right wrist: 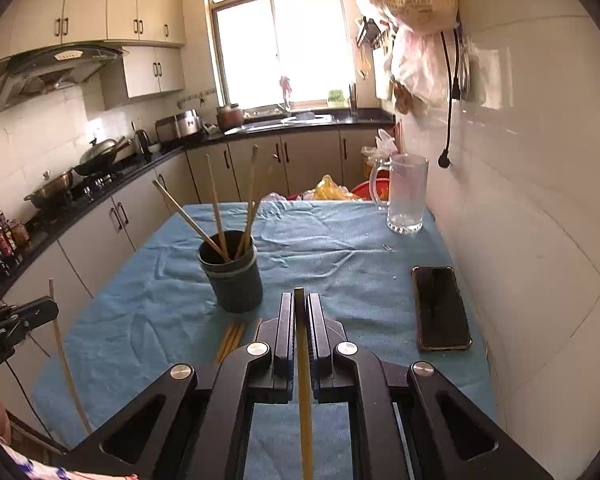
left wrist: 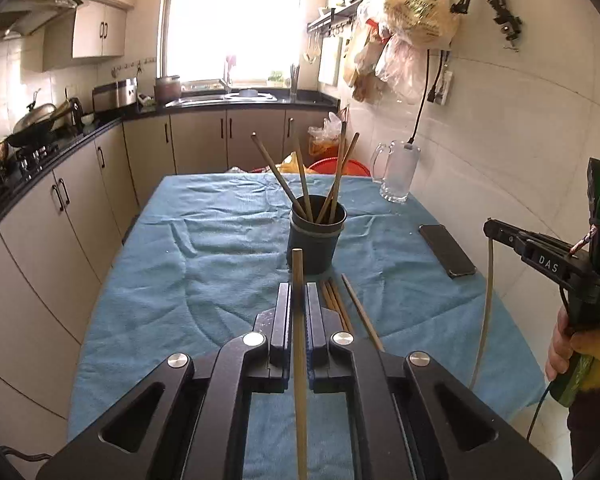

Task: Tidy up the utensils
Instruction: 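Carry the left gripper's chopstick over the black cup while the right gripper carries its own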

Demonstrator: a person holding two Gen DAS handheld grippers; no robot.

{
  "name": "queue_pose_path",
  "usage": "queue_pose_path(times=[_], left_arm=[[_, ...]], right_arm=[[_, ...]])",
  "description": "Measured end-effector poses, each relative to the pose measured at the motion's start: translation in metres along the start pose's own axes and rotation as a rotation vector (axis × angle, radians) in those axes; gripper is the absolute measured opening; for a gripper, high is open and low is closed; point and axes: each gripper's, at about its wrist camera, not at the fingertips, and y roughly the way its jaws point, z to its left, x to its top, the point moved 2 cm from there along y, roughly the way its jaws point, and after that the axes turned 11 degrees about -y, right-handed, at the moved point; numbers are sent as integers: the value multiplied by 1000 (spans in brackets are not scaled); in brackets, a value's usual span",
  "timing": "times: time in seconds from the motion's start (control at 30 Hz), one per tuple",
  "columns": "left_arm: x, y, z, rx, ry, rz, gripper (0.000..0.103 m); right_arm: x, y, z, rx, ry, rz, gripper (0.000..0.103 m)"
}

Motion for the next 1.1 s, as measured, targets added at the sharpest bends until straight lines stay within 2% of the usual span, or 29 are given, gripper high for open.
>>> queue_pose_path(times=[0.27, 0.5, 0.8, 1.1], left_arm=[[-7, -38, 0, -21, 9, -61, 5], [2, -56, 1, -61, -20, -84, 5], [24, -59, -4, -91, -23, -93, 5], [57, -52, -7, -100, -17, -107, 5]], right_arm=[[-1, -35, 10, 11, -25, -53, 6], [8, -53, 10, 18, -34, -95, 6], [24, -56, 10, 25, -40, -124, 6], [58, -57, 16, 28, -74, -170, 6]])
